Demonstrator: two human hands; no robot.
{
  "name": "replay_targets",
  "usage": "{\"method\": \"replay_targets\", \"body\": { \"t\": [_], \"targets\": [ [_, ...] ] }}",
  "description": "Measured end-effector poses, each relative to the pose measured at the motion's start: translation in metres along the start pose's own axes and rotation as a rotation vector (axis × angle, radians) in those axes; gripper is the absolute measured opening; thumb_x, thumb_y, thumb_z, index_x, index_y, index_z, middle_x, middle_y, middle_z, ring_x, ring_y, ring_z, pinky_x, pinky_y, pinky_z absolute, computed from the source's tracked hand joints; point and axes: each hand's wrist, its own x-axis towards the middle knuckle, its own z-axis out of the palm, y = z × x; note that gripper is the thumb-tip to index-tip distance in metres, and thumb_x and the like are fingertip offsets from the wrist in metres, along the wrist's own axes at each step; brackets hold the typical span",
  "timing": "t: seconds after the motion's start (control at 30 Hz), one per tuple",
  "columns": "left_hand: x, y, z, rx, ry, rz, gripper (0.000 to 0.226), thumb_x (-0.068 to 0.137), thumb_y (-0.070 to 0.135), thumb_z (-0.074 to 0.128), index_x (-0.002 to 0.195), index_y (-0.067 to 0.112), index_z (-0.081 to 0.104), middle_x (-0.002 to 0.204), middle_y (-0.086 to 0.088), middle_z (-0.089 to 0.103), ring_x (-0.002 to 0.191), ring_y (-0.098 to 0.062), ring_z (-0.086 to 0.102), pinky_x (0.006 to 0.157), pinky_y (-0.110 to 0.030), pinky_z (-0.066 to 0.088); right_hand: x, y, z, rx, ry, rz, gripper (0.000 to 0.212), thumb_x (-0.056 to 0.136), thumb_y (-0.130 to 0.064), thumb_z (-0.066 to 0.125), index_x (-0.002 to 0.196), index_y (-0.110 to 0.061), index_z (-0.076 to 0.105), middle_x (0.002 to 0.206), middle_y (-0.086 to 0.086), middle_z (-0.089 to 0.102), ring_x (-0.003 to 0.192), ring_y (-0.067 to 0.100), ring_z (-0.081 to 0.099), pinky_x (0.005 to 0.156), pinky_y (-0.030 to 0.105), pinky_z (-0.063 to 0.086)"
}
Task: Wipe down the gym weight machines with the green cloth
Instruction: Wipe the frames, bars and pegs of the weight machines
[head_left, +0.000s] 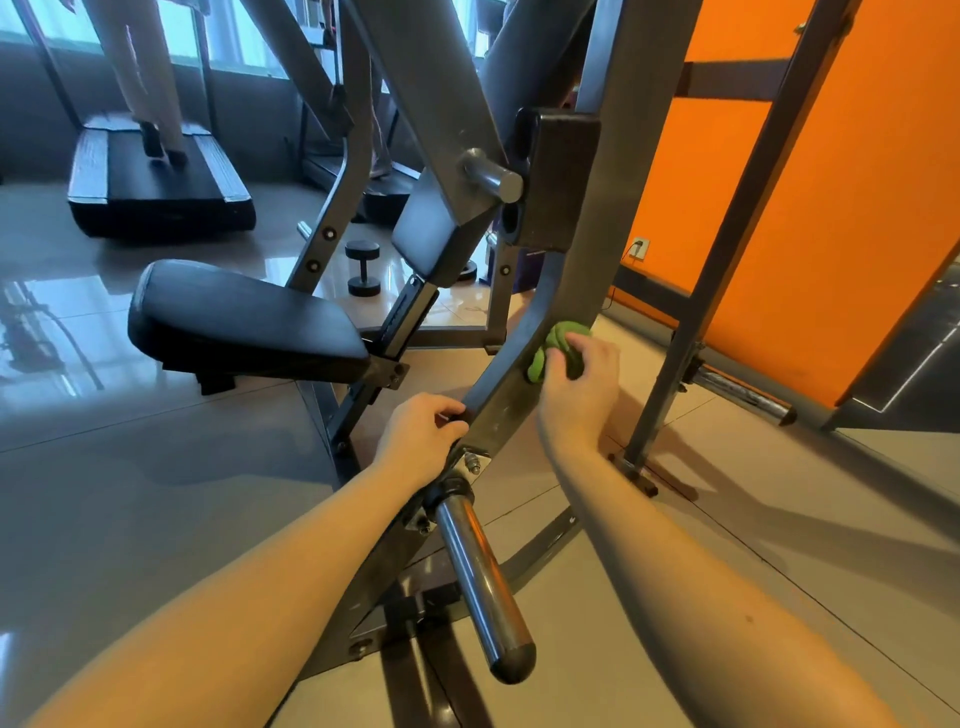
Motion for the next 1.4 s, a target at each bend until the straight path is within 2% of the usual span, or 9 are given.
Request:
{"method": "replay_targets", "body": {
  "t": [0.13, 0.23, 0.37, 0.5, 0.7, 0.97, 1.1, 1.2, 1.4],
  "targets": [
    [0.002, -0.003, 0.004, -0.002, 0.048, 0.021, 0.024, 0.096, 0.022, 0.068, 0.120, 0.024, 0.068, 0.111, 0.011, 0.064, 0.096, 0.000, 0.059, 0.083, -0.018, 0.046, -0.077, 0.037, 0.017, -0.007, -0.201, 0.025, 0.015, 0.091, -0.010, 0.071, 0.099, -0.023, 0.068, 0.108, -0.009, 0.057, 0.104, 0.002, 0.054, 0.094, 0.031, 0.051],
    [0.001, -0.001, 0.003, -0.004, 0.058, 0.015, 0.021, 0.094, 0.022, 0.070, 0.115, 0.024, 0.069, 0.107, 0.013, 0.064, 0.097, -0.001, 0.061, 0.093, -0.028, 0.051, -0.094, 0.044, 0.013, -0.019, -0.330, 0.040, 0.018, 0.086, -0.009, 0.077, 0.092, -0.025, 0.071, 0.100, -0.010, 0.060, 0.096, 0.000, 0.057, 0.088, 0.029, 0.052],
    [-0.001, 0.001, 0.001, -0.011, 0.037, 0.008, 0.021, 0.095, 0.020, 0.069, 0.116, 0.022, 0.069, 0.103, 0.014, 0.061, 0.093, 0.001, 0.059, 0.090, -0.023, 0.049, -0.021, 0.028, -0.007, -0.009, -0.136, 0.106, 0.018, 0.087, -0.013, 0.077, 0.092, -0.027, 0.068, 0.099, -0.010, 0.062, 0.094, -0.001, 0.057, 0.088, 0.028, 0.051],
    [0.003, 0.003, 0.000, 0.012, 0.035, 0.031, 0.023, 0.095, 0.020, 0.069, 0.118, 0.020, 0.069, 0.100, 0.017, 0.057, 0.091, 0.002, 0.057, 0.086, -0.019, 0.045, -0.007, 0.015, -0.004, 0.120, 0.031, 0.069, 0.017, 0.089, -0.009, 0.075, 0.098, -0.022, 0.070, 0.104, -0.008, 0.064, 0.100, -0.004, 0.058, 0.087, 0.010, 0.046],
    [0.004, 0.004, -0.003, 0.013, 0.018, 0.026, 0.022, 0.095, 0.020, 0.069, 0.117, 0.020, 0.069, 0.101, 0.015, 0.059, 0.097, -0.002, 0.060, 0.096, -0.031, 0.051, -0.087, 0.053, 0.009, -0.030, -0.325, 0.079, 0.022, 0.085, -0.008, 0.077, 0.084, -0.027, 0.067, 0.093, -0.011, 0.060, 0.089, -0.002, 0.057, 0.078, 0.021, 0.048],
    [0.003, 0.001, -0.002, -0.020, 0.023, 0.025, 0.022, 0.095, 0.020, 0.069, 0.117, 0.021, 0.068, 0.100, 0.016, 0.058, 0.092, 0.003, 0.058, 0.078, -0.014, 0.041, 0.024, -0.014, 0.003, 0.185, 0.106, 0.016, 0.022, 0.093, -0.016, 0.071, 0.106, -0.032, 0.063, 0.111, -0.015, 0.059, 0.111, 0.001, 0.057, 0.099, 0.020, 0.048],
    [0.002, 0.000, 0.000, -0.036, 0.035, 0.025, 0.019, 0.095, 0.019, 0.069, 0.114, 0.022, 0.069, 0.104, 0.014, 0.059, 0.093, 0.002, 0.057, 0.078, -0.014, 0.041, -0.051, 0.019, 0.021, 0.090, -0.005, 0.037, 0.013, 0.094, -0.012, 0.069, 0.101, -0.021, 0.062, 0.109, -0.007, 0.056, 0.104, -0.007, 0.051, 0.090, 0.010, 0.041],
    [0.002, 0.002, -0.003, -0.035, 0.018, 0.034, 0.016, 0.095, 0.020, 0.068, 0.111, 0.024, 0.071, 0.107, 0.010, 0.061, 0.095, -0.001, 0.058, 0.089, -0.025, 0.048, -0.096, 0.043, 0.022, -0.023, -0.197, 0.094, 0.014, 0.090, -0.010, 0.073, 0.092, -0.017, 0.061, 0.100, -0.004, 0.057, 0.094, -0.004, 0.052, 0.079, 0.018, 0.044],
    [-0.014, 0.017, -0.017, -0.130, 0.080, 0.046, 0.020, 0.100, 0.030, 0.062, 0.117, 0.024, 0.070, 0.113, 0.006, 0.066, 0.104, -0.007, 0.062, 0.096, -0.032, 0.051, -0.052, 0.011, -0.014, 0.039, -0.441, 0.286, 0.012, 0.087, -0.012, 0.077, 0.086, -0.022, 0.072, 0.087, -0.005, 0.070, 0.080, 0.007, 0.064, 0.066, 0.011, 0.046]
  ]
}}
